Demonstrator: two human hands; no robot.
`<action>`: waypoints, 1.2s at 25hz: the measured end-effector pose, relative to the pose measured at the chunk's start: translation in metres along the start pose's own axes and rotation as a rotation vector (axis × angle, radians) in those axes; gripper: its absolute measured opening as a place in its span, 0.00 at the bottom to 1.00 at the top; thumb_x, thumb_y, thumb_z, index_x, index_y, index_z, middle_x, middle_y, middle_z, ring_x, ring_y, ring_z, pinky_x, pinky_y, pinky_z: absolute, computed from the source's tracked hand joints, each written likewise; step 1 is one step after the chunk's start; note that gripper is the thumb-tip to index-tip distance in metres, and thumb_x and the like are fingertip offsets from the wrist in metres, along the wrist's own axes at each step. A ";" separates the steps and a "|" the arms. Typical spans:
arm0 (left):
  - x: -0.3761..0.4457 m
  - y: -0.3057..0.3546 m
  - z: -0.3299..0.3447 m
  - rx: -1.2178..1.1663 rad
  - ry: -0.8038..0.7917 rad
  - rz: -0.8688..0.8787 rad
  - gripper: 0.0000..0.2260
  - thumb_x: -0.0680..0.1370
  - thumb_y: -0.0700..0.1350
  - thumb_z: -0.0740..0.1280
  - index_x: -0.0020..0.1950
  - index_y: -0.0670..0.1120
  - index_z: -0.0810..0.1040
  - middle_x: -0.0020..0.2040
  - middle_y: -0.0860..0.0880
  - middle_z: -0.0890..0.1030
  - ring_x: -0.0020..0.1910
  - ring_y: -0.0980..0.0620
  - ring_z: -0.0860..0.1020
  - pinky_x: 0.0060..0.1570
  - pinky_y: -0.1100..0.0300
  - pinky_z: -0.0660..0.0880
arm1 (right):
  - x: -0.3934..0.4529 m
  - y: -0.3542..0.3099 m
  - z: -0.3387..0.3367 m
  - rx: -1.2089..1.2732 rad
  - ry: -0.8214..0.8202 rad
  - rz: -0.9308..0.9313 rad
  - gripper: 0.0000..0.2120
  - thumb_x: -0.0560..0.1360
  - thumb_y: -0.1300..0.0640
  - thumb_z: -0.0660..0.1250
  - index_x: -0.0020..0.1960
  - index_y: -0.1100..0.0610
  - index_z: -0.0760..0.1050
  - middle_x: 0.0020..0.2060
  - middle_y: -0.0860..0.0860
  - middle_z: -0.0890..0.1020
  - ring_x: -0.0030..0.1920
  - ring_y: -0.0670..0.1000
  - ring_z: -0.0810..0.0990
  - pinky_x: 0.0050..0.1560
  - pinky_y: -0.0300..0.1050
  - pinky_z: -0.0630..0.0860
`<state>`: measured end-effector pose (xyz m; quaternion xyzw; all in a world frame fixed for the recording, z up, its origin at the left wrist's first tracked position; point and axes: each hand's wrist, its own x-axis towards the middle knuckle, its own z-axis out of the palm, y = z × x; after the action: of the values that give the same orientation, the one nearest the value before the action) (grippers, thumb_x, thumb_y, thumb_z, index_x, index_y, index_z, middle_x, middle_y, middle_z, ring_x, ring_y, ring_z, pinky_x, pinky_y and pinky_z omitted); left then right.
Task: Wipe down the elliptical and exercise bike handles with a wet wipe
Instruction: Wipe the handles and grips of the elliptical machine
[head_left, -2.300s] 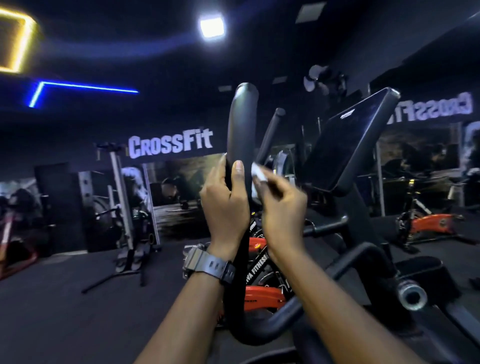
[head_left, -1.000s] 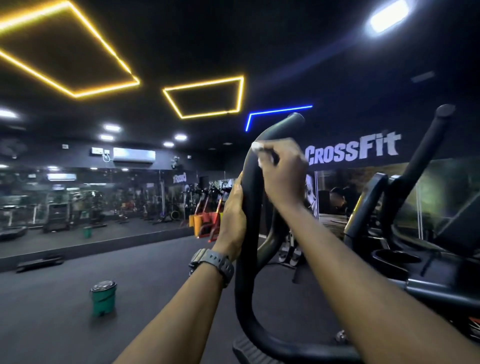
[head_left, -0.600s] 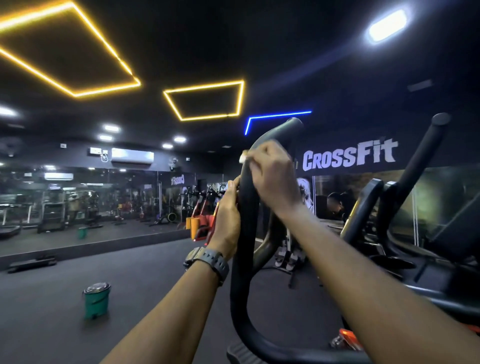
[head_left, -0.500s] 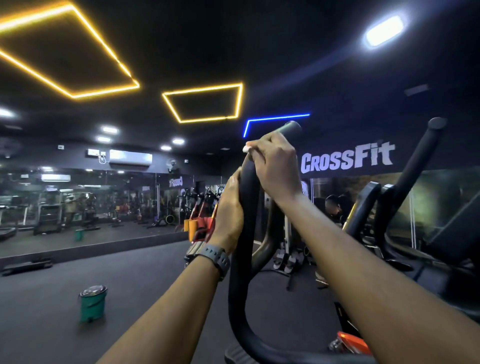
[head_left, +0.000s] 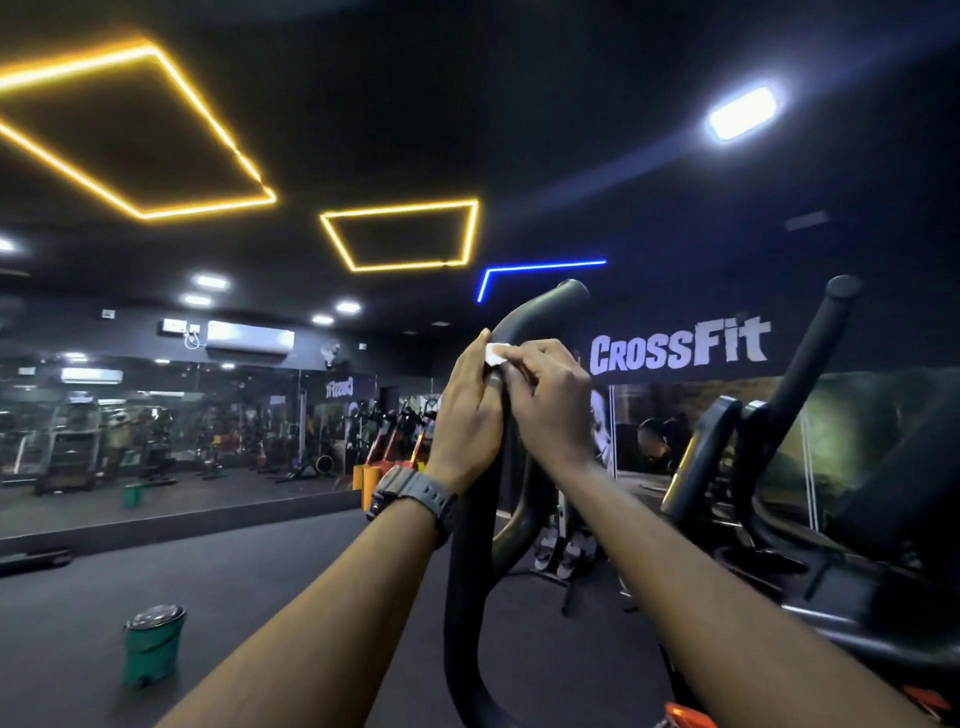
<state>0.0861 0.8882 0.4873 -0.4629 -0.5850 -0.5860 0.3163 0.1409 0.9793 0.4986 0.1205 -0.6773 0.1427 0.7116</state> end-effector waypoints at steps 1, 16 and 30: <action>0.002 0.000 0.002 0.030 0.001 0.010 0.21 0.84 0.42 0.57 0.77 0.46 0.63 0.76 0.51 0.67 0.73 0.59 0.64 0.75 0.60 0.58 | 0.011 0.006 -0.003 0.021 -0.001 0.013 0.08 0.74 0.63 0.70 0.50 0.56 0.85 0.43 0.49 0.82 0.46 0.43 0.77 0.51 0.28 0.69; 0.032 0.009 0.019 0.339 0.066 0.205 0.28 0.80 0.37 0.62 0.79 0.43 0.57 0.77 0.47 0.65 0.75 0.52 0.64 0.73 0.61 0.58 | 0.061 0.040 -0.003 -0.037 -0.023 0.020 0.08 0.74 0.62 0.67 0.49 0.55 0.85 0.43 0.49 0.82 0.47 0.45 0.78 0.51 0.28 0.68; 0.031 0.007 0.014 0.217 0.053 0.127 0.32 0.79 0.37 0.64 0.79 0.40 0.53 0.78 0.44 0.59 0.76 0.55 0.58 0.76 0.62 0.53 | 0.088 0.030 -0.011 -0.217 -0.422 -0.369 0.11 0.74 0.55 0.64 0.47 0.53 0.85 0.44 0.51 0.84 0.45 0.51 0.79 0.53 0.38 0.69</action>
<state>0.0833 0.9066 0.5167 -0.4466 -0.6060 -0.5099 0.4163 0.1434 1.0149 0.5849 0.1917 -0.7882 -0.0906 0.5778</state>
